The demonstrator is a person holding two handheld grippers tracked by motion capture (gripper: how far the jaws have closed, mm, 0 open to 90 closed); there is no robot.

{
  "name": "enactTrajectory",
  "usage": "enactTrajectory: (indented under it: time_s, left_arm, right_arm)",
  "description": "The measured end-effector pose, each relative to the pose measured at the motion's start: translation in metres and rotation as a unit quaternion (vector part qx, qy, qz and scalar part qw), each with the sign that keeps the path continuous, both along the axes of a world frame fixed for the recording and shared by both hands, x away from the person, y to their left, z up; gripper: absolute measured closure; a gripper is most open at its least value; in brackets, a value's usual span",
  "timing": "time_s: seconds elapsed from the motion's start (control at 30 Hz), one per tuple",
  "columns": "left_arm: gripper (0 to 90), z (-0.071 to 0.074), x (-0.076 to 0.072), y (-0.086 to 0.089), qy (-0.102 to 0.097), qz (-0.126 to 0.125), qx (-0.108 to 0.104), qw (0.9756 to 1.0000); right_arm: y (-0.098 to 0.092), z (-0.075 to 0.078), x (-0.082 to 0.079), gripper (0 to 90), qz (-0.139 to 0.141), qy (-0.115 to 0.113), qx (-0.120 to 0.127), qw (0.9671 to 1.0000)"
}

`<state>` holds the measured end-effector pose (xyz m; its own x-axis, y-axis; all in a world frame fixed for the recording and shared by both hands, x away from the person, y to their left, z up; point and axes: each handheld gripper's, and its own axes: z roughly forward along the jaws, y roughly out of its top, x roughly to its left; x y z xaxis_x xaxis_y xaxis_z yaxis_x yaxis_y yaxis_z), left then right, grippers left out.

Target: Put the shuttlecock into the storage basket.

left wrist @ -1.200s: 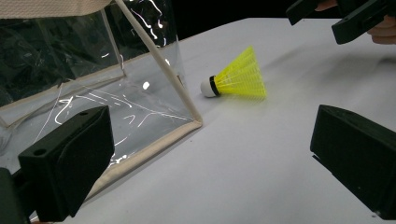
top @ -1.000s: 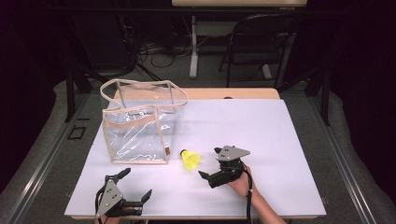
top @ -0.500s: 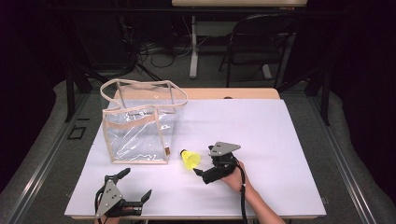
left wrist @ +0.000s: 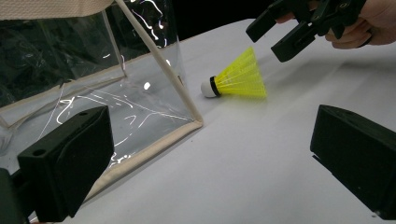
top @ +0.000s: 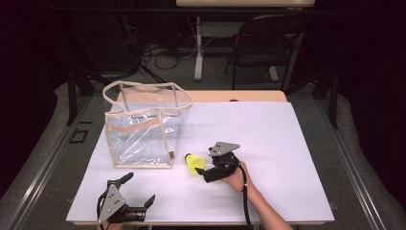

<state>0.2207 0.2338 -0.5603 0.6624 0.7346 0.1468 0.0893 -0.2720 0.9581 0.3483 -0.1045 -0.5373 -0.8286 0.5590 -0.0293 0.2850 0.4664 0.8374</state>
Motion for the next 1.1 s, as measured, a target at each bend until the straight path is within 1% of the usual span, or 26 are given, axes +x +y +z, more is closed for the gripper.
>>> enactTrajectory:
  time_s: [0.07, 0.1, 0.17, 0.2, 0.23, 0.3, 0.33, 0.37, 0.4, 0.43, 0.47, 0.53, 0.57, 0.6, 0.67, 0.7, 0.77, 0.9, 0.97, 1.07, 1.1]
  left_arm:
    - [0.0, 0.0, 0.0, 0.0, 0.0, 0.0, 0.0, 1.0]
    - [0.0, 0.0, 0.0, 0.0, 0.0, 0.0, 0.0, 1.0]
    - [0.0, 0.0, 0.0, 0.0, 0.0, 0.001, 0.0, 1.0]
    - [0.0, 0.0, 0.0, 0.0, 0.0, 0.001, 0.0, 1.0]
    - [0.0, 0.0, 0.0, 0.001, 0.0, 0.001, 0.001, 1.0]
    - [0.0, 0.0, 0.0, 0.001, 0.0, 0.001, 0.001, 1.0]
    - [0.0, 0.0, 0.0, 0.001, 0.0, 0.0, 0.001, 1.0]
    - [0.0, 0.0, 0.0, 0.001, 0.0, 0.001, 0.0, 1.0]
    - [0.0, 0.0, 0.0, 0.001, 0.0, 0.001, 0.0, 1.0]
    - [0.0, 0.0, 0.0, 0.0, 0.0, 0.0, -0.001, 1.0]
    - [0.0, 0.0, 0.0, 0.0, 0.0, 0.0, -0.001, 1.0]
    - [0.0, 0.0, 0.0, 0.0, 0.0, -0.001, -0.001, 1.0]
    - [0.0, 0.0, 0.0, 0.0, 0.0, -0.001, -0.001, 1.0]
    - [0.0, 0.0, 0.0, 0.0, 0.0, -0.001, -0.001, 1.0]
    - [0.0, 0.0, 0.0, 0.0, 0.0, -0.001, -0.001, 1.0]
    - [0.0, 0.0, 0.0, 0.0, 0.001, -0.001, -0.001, 1.0]
    - [0.0, 0.0, 0.0, 0.0, 0.0, -0.002, -0.001, 1.0]
    - [0.0, 0.0, 0.0, 0.0, 0.001, -0.002, -0.001, 1.0]
    - [0.0, 0.0, 0.0, 0.0, 0.001, -0.002, 0.0, 1.0]
    - [0.0, 0.0, 0.0, 0.0, 0.001, -0.002, 0.0, 1.0]
    - [0.0, 0.0, 0.0, 0.0, 0.001, -0.002, 0.0, 1.0]
  right_arm:
    - [0.003, 0.0, 0.001, 17.0, 0.0, -0.002, -0.006, 1.0]
    - [0.005, -0.001, 0.003, 21.1, 0.002, -0.006, -0.012, 0.9999]
    - [0.007, -0.001, 0.004, 24.8, 0.0, -0.007, -0.018, 0.9998]
    - [0.007, -0.001, 0.004, 24.8, 0.0, -0.007, -0.018, 0.9998]
    - [0.008, -0.002, 0.004, 26.8, 0.0, -0.009, -0.021, 0.9997]
    - [0.01, -0.003, 0.005, 30.6, 0.001, -0.012, -0.033, 0.9994]
    - [0.011, -0.005, 0.006, 34.5, 0.001, -0.013, -0.038, 0.9992]
    - [0.011, -0.005, 0.006, 34.5, 0.001, -0.013, -0.038, 0.9992]
    - [0.012, -0.005, 0.006, 35.7, 0.001, -0.012, -0.045, 0.9989]
    - [0.013, -0.006, 0.006, 38.7, -0.001, -0.013, -0.05, 0.9986]
    - [0.013, -0.006, 0.006, 38.7, -0.001, -0.013, -0.05, 0.9986]
    - [0.013, -0.008, 0.007, 42.6, -0.008, -0.013, -0.052, 0.9985]
    - [0.013, -0.008, 0.007, 42.6, -0.008, -0.013, -0.052, 0.9985]
    - [0.013, -0.009, 0.007, 45.5, -0.014, -0.011, -0.055, 0.9983]
    - [0.013, -0.009, 0.007, 46.9, -0.014, -0.011, -0.053, 0.9984]
    - [0.014, -0.01, 0.007, 50.9, -0.015, -0.01, -0.054, 0.9984]
    - [0.015, -0.01, 0.007, 53.3, -0.015, -0.008, -0.056, 0.9983]
    - [0.017, -0.012, 0.008, 56.6, -0.016, -0.007, -0.056, 0.9983]
    - [0.018, -0.012, 0.008, 61.0, -0.022, -0.007, -0.056, 0.9981]
    - [0.018, -0.012, 0.008, 64.9, -0.031, -0.009, -0.06, 0.9977]
    - [0.018, -0.012, 0.008, 64.9, -0.031, -0.009, -0.06, 0.9977]
